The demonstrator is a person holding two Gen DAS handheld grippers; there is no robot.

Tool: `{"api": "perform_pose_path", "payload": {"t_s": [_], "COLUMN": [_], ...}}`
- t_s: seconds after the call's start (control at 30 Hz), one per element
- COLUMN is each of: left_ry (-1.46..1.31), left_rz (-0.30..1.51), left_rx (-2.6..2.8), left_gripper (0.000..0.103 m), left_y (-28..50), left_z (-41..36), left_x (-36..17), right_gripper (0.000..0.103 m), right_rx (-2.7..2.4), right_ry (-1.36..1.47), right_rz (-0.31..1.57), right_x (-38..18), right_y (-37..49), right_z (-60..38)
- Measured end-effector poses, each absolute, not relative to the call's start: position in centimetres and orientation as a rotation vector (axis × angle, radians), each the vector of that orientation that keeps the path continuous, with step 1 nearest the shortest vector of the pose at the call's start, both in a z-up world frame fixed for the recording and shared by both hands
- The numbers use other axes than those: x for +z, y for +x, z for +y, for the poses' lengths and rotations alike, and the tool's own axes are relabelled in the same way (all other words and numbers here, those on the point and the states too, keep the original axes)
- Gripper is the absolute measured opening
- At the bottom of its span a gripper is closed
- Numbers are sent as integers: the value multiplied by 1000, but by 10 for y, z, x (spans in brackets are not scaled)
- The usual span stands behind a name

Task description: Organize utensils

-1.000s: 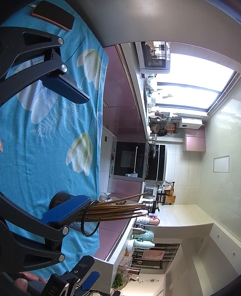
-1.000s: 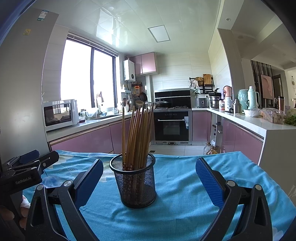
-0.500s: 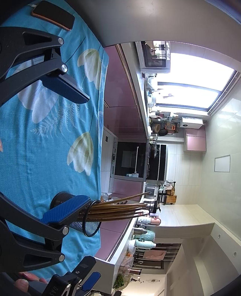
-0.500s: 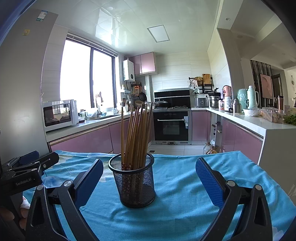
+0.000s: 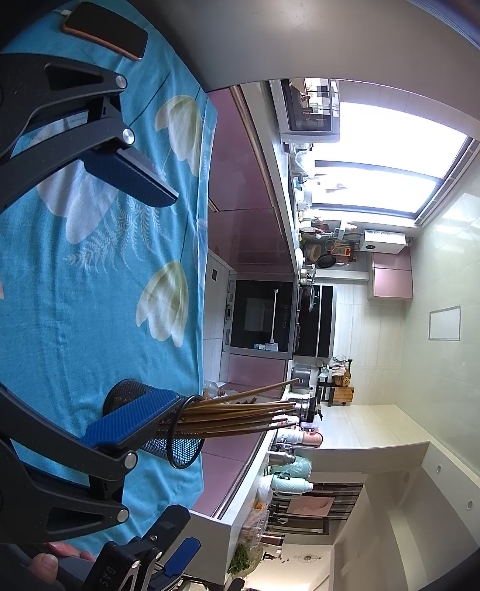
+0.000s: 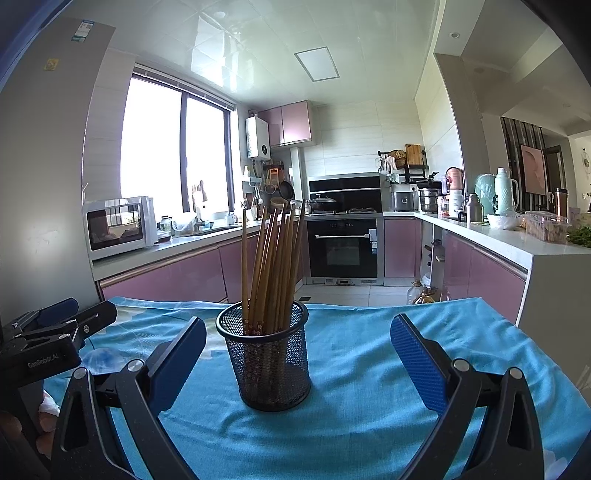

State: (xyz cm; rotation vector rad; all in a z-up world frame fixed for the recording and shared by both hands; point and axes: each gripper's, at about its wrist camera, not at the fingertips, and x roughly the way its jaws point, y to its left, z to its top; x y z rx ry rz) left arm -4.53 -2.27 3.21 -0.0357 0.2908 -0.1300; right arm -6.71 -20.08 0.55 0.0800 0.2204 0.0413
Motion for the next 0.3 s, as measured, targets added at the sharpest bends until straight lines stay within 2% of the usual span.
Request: {"api": "perform_pose_path", "payload": {"t_s": [0.1, 0.3], "left_ry": [-35, -8], "left_rz": [328, 568], "left_rx": [-142, -160], "left_gripper": [97, 97], "left_y": [-43, -2], "left_z": [-25, -36], "left_x": [32, 12], "right_gripper": [97, 97], "right_rx": [48, -23], "right_ry": [83, 47], "right_rz": [237, 407], "right_x": [6, -5], "right_y": [-67, -45], "right_z": [-203, -223]}}
